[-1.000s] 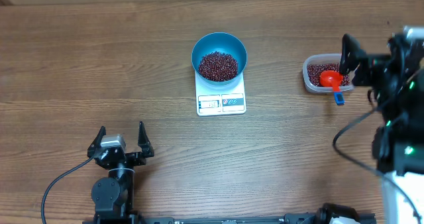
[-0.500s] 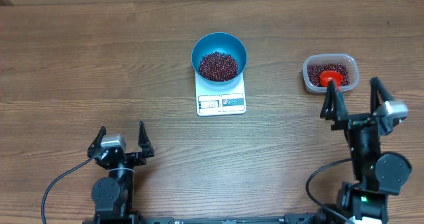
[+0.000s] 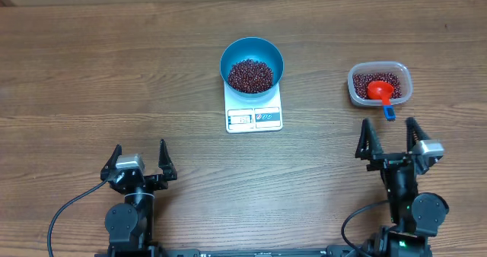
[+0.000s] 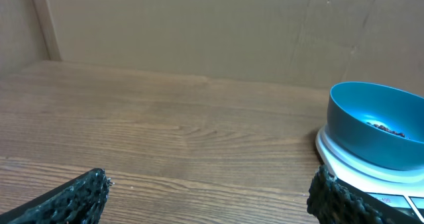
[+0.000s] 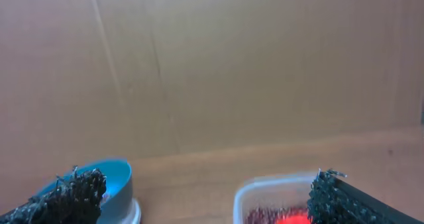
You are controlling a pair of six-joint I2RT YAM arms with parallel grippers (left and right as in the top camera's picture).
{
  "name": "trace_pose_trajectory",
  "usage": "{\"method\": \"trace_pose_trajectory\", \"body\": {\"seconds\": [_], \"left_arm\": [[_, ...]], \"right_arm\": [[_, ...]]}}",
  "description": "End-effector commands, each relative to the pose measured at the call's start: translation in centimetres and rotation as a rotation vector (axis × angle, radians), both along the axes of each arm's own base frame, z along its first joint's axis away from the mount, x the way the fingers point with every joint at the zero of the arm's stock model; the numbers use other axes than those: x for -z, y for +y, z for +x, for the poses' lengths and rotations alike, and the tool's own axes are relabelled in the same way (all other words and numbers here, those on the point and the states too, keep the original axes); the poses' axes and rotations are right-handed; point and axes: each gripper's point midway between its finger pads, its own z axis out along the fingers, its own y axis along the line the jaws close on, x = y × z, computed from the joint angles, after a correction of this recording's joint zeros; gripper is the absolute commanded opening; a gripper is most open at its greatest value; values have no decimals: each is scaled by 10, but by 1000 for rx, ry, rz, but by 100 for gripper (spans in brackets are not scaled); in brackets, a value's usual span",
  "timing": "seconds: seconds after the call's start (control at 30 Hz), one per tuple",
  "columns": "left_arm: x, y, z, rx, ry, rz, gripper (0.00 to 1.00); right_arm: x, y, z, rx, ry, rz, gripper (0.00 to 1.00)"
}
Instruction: Scoop item into bowl and weigh 150g on scale
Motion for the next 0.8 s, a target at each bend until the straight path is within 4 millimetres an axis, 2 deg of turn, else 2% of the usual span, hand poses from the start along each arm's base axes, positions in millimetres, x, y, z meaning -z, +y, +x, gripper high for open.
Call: {"method": "trace_pose_trajectory", "body": {"seconds": [0.0,0.47,0.7,0.77], "left_arm": [[-1,0,0,2,-5,22,100],[-1,0,0,2,-5,22,100],[-1,0,0,2,-5,22,100],[-1,0,0,2,-5,22,99]], "right_arm": [[14,-1,-2,12,41,14,100],[59,1,-5,12,224,16,100],[70,5,-13,10,264,-33,100],[67,5,-14,15,247,-35,100]]}}
